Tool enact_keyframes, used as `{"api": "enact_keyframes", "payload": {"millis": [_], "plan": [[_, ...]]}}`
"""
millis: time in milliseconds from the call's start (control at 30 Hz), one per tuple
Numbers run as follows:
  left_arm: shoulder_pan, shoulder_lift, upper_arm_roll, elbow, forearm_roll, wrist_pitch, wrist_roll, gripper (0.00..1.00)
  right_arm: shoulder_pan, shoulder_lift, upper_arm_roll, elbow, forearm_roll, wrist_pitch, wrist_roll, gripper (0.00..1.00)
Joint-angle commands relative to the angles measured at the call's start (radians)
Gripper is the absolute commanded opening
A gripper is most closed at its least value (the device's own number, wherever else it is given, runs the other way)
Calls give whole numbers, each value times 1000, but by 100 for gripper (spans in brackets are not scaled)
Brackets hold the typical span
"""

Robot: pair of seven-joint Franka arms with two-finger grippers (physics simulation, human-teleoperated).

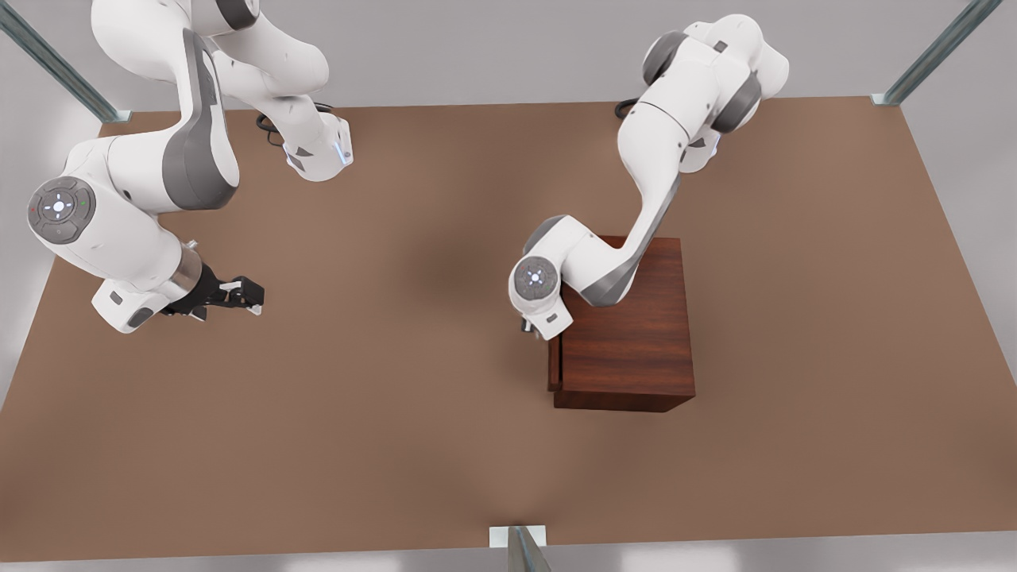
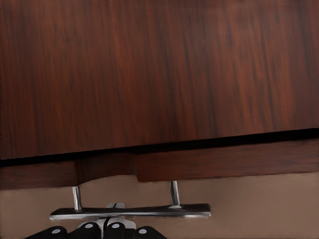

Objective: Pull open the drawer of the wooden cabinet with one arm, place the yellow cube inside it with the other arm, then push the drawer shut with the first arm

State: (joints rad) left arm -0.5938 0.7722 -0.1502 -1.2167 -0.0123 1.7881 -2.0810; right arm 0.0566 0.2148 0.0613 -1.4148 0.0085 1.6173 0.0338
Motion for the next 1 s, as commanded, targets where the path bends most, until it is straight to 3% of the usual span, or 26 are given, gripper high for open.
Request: {"api": "enact_keyframes", "payload": {"millis": [0,467,567,600,667,700,733,767,867,900,967], "plan": [[5,-10,0,-14,0,-13,96,21,0,-2,0,0,1,0,-3,100],[25,-56,-5,-23,-14,-47,111,21,0,-2,0,0,1,0,0,100],[77,-136,-20,37,-57,-191,159,21,0,0,2,0,1,0,-2,100],[137,-155,-22,69,-66,-254,392,31,0,-2,0,0,1,0,-3,100],[296,-194,-16,69,-60,-266,932,64,0,0,0,0,1,0,-2,100],[351,-211,-16,80,-20,-263,1260,66,0,-2,0,0,1,0,-2,100],[391,-223,-17,92,15,-254,1581,87,0,-2,0,0,1,0,-3,100],[443,-238,-16,118,14,-253,1841,100,0,0,0,0,1,0,-3,100],[535,-384,-5,100,28,-262,2023,100,0,0,0,0,1,0,-3,100],[537,-485,-3,1,104,-262,2036,100,0,-2,0,0,1,0,-5,100],[519,-527,-2,-32,133,-328,2050,100,0,-2,0,0,1,0,-5,100]]}}
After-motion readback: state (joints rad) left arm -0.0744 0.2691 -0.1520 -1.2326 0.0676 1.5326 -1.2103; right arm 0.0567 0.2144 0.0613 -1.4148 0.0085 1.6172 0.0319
